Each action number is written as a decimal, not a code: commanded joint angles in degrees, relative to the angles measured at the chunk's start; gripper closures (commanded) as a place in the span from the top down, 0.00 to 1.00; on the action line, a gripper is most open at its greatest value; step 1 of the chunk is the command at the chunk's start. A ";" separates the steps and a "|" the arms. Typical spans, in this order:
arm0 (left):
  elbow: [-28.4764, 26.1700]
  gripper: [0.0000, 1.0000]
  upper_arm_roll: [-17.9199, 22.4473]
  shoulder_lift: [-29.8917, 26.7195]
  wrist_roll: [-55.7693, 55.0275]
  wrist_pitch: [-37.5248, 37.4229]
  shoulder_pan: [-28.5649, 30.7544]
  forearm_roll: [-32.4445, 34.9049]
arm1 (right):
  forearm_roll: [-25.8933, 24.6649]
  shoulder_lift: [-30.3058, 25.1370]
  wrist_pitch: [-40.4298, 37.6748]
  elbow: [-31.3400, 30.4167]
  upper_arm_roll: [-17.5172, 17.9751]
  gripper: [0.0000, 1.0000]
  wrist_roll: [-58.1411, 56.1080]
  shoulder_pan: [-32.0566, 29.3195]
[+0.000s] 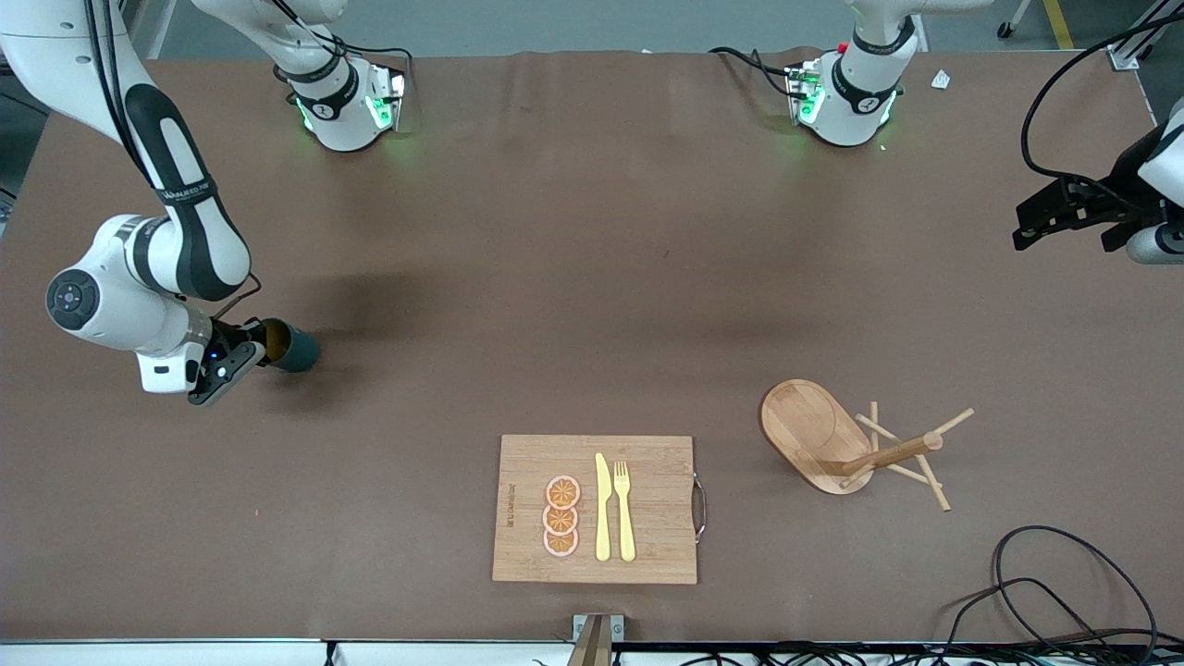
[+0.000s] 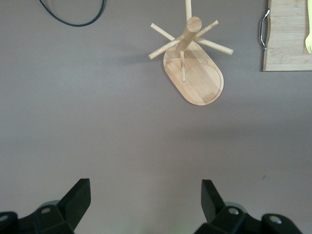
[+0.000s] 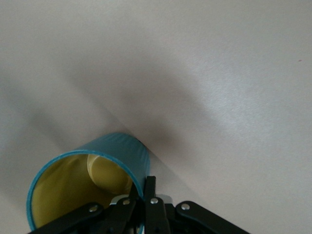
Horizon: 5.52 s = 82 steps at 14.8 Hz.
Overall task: Pass cup and hang on rack
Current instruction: 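Reach the right gripper to the teal mug and grasp its rim, then carry the teal mug with the right gripper toward the table middle, then release the mug with the right gripper while the left gripper approaches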
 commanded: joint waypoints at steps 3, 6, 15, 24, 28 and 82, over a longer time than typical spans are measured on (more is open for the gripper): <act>0.93 1.00 -0.01 0.30 0.53 -0.44 0.25 -0.32 | 1.05 -4.15 -6.93 1.00 0.34 0.00 9.13 4.02; 0.93 1.00 -0.01 0.38 0.53 -0.44 0.25 -0.32 | 1.14 -6.17 -7.99 0.91 0.26 0.00 14.15 9.55; 0.93 1.00 -0.01 0.38 0.62 -0.44 0.16 -0.32 | 1.14 -5.92 -7.29 4.86 0.26 0.00 45.06 29.06; 0.93 1.00 0.07 0.56 0.62 -0.27 0.34 -0.32 | 1.23 2.33 -3.25 13.90 0.17 0.00 62.31 42.87; 0.93 1.00 0.07 0.56 0.62 -0.27 0.34 -0.32 | 1.05 7.87 -3.16 20.14 0.17 0.00 71.10 46.39; 0.93 1.00 -17.77 7.31 -51.45 -0.54 -11.94 4.78 | -3.43 -4.86 -41.47 33.16 -0.27 1.00 67.08 14.33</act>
